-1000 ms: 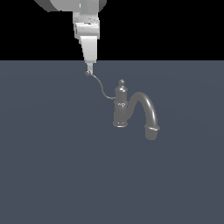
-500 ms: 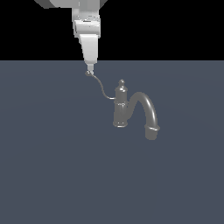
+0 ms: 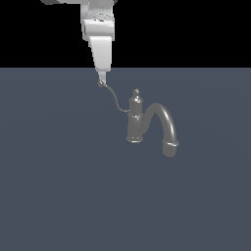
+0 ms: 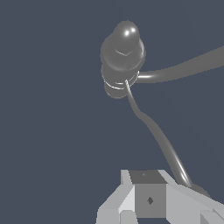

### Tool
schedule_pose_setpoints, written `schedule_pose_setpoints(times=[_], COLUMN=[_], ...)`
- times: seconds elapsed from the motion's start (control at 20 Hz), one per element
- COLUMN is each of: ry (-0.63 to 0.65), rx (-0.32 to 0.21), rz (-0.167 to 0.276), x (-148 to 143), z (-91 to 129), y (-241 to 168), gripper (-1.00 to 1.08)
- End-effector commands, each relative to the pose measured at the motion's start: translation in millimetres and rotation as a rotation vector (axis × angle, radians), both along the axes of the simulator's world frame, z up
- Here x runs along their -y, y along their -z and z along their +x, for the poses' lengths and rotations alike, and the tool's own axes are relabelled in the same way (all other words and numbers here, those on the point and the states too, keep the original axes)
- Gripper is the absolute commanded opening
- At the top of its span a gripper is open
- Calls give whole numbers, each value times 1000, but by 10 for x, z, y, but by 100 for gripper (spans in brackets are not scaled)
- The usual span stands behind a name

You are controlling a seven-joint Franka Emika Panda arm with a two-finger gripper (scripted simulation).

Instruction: Turn on the faucet by rotating a designated handle.

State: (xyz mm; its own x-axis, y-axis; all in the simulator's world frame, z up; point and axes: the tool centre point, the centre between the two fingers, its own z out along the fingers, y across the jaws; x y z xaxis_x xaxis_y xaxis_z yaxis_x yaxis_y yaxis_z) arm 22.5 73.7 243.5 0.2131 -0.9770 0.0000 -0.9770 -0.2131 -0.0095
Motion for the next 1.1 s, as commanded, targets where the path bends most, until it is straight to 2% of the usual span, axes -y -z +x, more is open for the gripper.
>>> schedule_pose_setpoints(times=[0.0,0.55,0.6,1.05], ry=[1,2,9,7], rx=[-8,-9,5,0], rz=[-2,-2,-1,-1], x=[27,103,141,422], z=[-103,-397,-316,-530], y=[16,22,-11,2], gripper=[-100,-100,-100,-100])
